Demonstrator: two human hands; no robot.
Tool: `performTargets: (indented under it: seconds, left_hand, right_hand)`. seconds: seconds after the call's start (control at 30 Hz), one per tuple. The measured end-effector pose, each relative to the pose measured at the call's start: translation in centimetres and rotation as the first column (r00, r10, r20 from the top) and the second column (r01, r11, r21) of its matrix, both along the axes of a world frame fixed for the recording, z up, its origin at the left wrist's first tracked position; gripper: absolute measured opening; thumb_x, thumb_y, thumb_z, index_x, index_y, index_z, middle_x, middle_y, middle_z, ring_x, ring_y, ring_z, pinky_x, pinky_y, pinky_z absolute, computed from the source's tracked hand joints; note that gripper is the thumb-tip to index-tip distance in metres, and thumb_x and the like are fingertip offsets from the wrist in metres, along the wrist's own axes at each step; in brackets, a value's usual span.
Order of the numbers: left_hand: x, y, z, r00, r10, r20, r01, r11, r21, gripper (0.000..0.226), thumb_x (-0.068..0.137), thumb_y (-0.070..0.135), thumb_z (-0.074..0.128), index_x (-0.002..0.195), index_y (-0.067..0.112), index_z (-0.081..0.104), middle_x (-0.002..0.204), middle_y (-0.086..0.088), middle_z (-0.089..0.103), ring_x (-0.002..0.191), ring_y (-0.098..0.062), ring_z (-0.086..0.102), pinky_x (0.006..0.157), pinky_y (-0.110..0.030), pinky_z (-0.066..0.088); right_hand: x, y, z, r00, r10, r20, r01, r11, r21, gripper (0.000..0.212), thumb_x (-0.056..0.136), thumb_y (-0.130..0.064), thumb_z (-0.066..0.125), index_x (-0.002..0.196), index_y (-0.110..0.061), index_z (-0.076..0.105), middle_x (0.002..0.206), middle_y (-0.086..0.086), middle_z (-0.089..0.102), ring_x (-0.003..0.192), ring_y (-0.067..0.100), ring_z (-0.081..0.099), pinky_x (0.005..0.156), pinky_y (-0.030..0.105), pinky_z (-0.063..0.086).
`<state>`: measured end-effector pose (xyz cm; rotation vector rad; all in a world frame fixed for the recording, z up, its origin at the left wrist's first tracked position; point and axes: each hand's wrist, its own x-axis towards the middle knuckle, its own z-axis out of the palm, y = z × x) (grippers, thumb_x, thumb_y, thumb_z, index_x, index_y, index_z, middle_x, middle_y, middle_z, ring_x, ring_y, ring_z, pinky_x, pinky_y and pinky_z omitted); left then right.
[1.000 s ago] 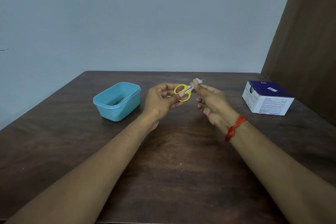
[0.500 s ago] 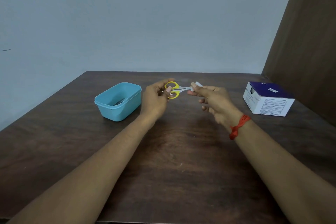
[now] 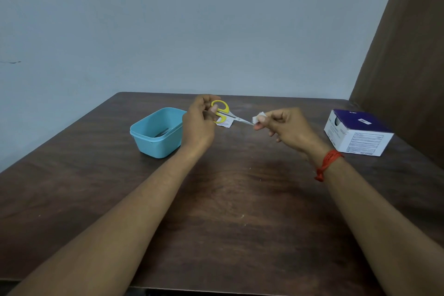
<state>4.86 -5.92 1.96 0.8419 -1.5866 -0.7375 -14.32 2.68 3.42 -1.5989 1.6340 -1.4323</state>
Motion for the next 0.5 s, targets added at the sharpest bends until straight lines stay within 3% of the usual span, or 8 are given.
performTargets:
  seconds: [0.13,0.2,0.27,0.33,0.4,0.5]
  left_hand:
    - [-0.1,0.3,-0.1,0.997,-0.024,0.078,0.027,0.999,-0.046,0.017,0.101,0.006,0.055,0.109,0.014,0.067,0.088,0.012,0.068,0.073,-0.003,0.062,0.075,-0.022,0.051]
    - [-0.1,0.5,-0.1,0.992,-0.035,0.125,0.046,0.995,-0.087,0.020,0.100,0.006,0.056,0.110,0.015,0.070,0.086,0.011,0.068,0.072,0.002,0.060,0.075,-0.020,0.051]
    - [-0.2,0.7,-0.1,0.986,-0.052,0.159,0.069,0.992,-0.102,0.021,0.099,0.007,0.058,0.110,0.019,0.072,0.084,0.013,0.068,0.073,0.005,0.060,0.072,-0.014,0.049]
    - [-0.4,0.9,-0.3,0.980,-0.059,0.188,0.082,0.990,-0.115,0.022,0.098,0.008,0.059,0.110,0.020,0.074,0.086,0.012,0.070,0.077,0.004,0.061,0.072,-0.013,0.049]
    - [-0.7,1.0,-0.4,0.975,-0.064,0.211,0.093,0.987,-0.130,0.023,0.098,0.008,0.060,0.111,0.020,0.075,0.090,0.010,0.073,0.079,0.004,0.063,0.073,-0.012,0.050]
    - [-0.9,1.2,-0.5,0.969,-0.111,0.219,0.142,0.982,-0.129,0.023,0.097,0.006,0.061,0.111,0.018,0.076,0.088,0.010,0.073,0.077,0.007,0.064,0.071,-0.012,0.053]
  right_hand:
    - [0.3,-0.1,0.0,0.982,0.091,-0.168,-0.084,0.995,0.049,0.017,0.099,-0.016,0.062,0.098,-0.010,0.077,0.080,0.001,0.074,0.053,-0.007,0.053,0.050,0.009,0.042]
    - [0.4,-0.4,-0.3,0.963,0.111,-0.244,-0.096,0.993,0.072,0.015,0.097,-0.020,0.065,0.093,-0.015,0.079,0.086,0.009,0.077,0.059,0.001,0.055,0.056,0.024,0.051]
    - [0.7,-0.6,-0.8,0.949,0.125,-0.290,-0.102,0.990,0.093,0.018,0.095,-0.024,0.068,0.091,-0.012,0.081,0.084,0.012,0.077,0.063,0.020,0.056,0.065,0.039,0.052]
    - [0.9,-0.8,-1.3,0.943,0.123,-0.310,-0.104,0.992,0.076,0.017,0.093,-0.026,0.071,0.088,-0.015,0.082,0.065,-0.009,0.072,0.054,0.002,0.052,0.057,0.028,0.046]
    - [1.2,-0.9,-1.6,0.939,0.075,-0.336,-0.063,0.997,0.047,0.013,0.090,-0.030,0.073,0.083,-0.023,0.082,0.054,-0.020,0.064,0.050,-0.002,0.051,0.054,0.019,0.038]
    - [1.3,-1.2,-1.9,0.960,-0.017,-0.280,0.005,0.999,-0.042,0.012,0.087,-0.033,0.076,0.079,-0.027,0.081,0.069,-0.011,0.075,0.067,0.007,0.067,0.065,0.029,0.049]
